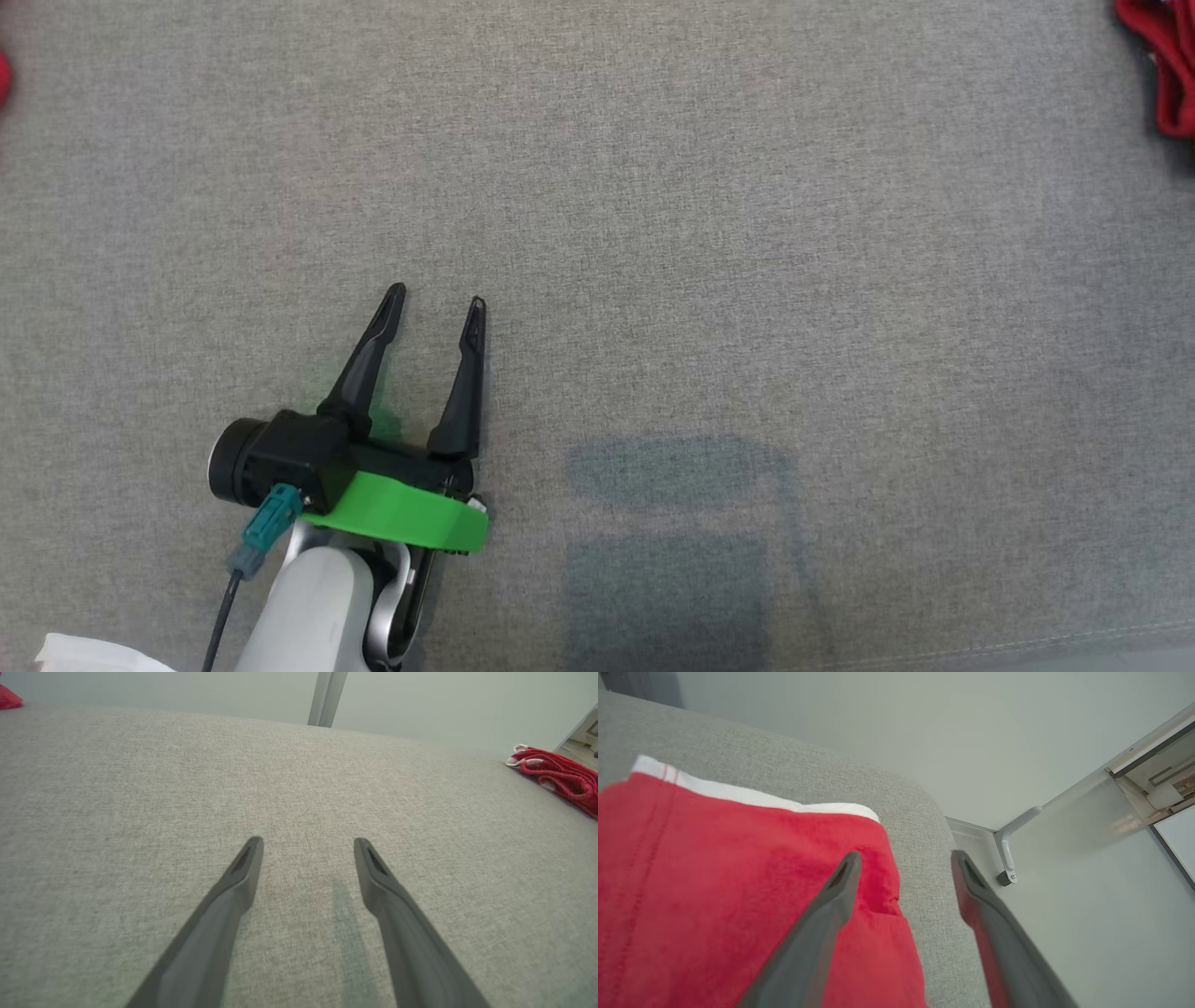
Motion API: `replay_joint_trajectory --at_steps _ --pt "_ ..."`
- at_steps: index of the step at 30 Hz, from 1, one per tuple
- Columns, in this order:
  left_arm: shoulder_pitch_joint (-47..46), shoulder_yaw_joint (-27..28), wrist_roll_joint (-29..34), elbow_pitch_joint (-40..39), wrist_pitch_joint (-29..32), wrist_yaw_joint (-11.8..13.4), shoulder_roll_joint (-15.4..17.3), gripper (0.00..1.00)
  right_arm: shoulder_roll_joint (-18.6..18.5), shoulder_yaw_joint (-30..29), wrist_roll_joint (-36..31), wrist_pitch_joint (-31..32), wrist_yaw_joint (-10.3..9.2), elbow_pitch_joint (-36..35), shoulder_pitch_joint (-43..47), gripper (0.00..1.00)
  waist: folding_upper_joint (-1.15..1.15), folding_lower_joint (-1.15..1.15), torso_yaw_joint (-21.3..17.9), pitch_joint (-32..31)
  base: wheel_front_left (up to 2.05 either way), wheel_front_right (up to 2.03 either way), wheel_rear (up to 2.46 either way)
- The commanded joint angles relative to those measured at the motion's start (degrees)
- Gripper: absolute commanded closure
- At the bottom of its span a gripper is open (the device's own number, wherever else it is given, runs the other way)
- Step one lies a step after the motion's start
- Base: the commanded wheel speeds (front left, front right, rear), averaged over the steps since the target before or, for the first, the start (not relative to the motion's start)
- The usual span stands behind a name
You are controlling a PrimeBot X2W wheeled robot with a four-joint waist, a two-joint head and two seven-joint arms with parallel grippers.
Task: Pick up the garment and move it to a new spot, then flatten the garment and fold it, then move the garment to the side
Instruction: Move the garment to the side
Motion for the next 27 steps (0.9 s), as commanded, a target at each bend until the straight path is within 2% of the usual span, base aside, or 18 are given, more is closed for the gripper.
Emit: replay_joint_trajectory --at_steps 1,6,12,27 --pt "-1.02 0.02 0.67 -0.21 0.01 0.28 0.5 0.0 0.43 -0.78 -1.2 -0.96 -0.1 0.51 -0.34 0.0 0.0 0.0 -0.34 -0.04 0.0 0.0 0.0" --pt "-0.98 0.05 0.42 -0.23 0.15 0.54 0.85 0.0 3.12 -4.12 -3.09 -3.81 -0.1 1.06 -0.12 0.0 0.0 0.0 -1.4 -0.61 0.0 0.0 0.0" --pt "-1.24 0.33 -0.24 0.46 0.08 0.65 1.17 0.0 6.86 -4.11 -2.53 -6.45 -0.1 -0.89 1.24 0.0 0.0 0.0 -2.23 -2.91 0.0 0.0 0.0" --pt "-0.97 6.2 -4.64 7.56 -1.0 1.42 0.63 0.0 16.03 7.97 4.82 -6.96 -0.1 -10.75 9.31 0.0 0.0 0.0 -2.25 -16.01 0.0 0.0 0.0"
